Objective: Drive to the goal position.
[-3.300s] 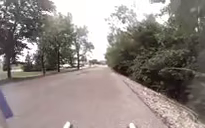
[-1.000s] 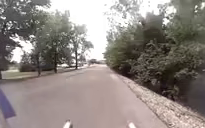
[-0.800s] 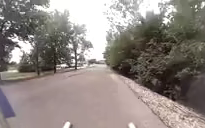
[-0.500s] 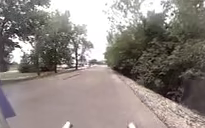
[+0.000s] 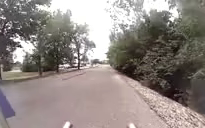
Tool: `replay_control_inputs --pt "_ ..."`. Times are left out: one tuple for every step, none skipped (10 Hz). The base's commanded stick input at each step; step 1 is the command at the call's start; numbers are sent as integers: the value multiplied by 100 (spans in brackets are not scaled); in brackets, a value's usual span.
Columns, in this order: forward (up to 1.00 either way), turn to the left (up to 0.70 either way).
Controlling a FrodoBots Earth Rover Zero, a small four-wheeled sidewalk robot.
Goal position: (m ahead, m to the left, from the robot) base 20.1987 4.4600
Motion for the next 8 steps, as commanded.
replay_control_inputs --pt "60 0" --pt "60 0" --pt "60 0" --pt "60 0" --pt "60 0" --pt "60 0" --pt "60 0" --pt "60 0"
